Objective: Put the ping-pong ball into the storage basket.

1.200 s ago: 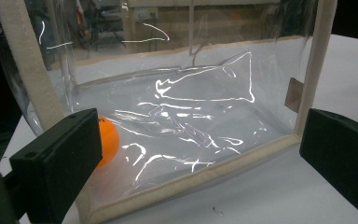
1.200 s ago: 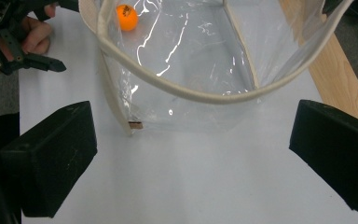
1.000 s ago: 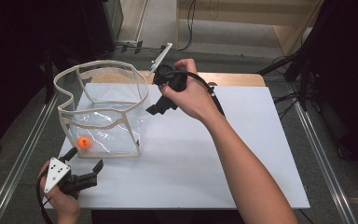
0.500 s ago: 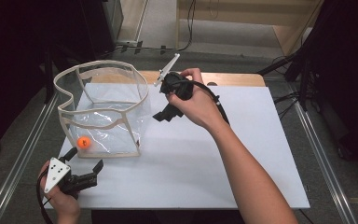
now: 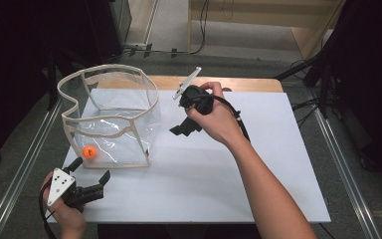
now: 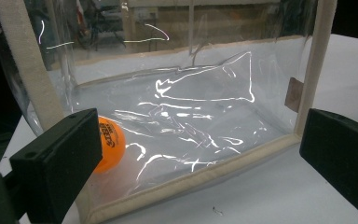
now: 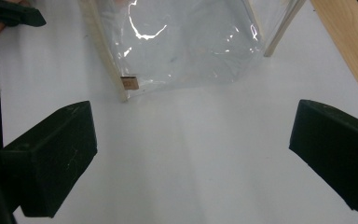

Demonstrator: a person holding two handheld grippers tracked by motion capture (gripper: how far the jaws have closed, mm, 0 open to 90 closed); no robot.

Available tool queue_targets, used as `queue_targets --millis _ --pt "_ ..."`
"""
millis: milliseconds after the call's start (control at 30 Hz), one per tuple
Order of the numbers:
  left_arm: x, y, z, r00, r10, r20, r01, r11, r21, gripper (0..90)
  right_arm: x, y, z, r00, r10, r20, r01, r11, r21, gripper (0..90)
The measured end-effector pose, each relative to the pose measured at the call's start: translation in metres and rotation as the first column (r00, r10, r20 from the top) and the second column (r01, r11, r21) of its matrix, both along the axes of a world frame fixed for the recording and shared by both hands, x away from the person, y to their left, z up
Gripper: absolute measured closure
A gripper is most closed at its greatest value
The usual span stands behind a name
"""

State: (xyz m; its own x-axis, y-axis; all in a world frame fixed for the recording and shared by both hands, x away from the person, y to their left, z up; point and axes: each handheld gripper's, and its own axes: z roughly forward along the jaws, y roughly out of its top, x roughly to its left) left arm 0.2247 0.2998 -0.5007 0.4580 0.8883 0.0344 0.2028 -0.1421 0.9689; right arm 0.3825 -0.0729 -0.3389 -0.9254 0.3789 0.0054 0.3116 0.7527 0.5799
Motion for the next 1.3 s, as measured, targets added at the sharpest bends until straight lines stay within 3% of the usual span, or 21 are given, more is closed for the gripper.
queue_targets --millis 1300 --pt "0.0 0.0 0.0 1.0 0.002 0.0 -0.002 1.0 0.002 0.0 -0.024 -0.046 -0.054 0.998 -0.055 0.03 0.053 0.996 0.078 0.0"
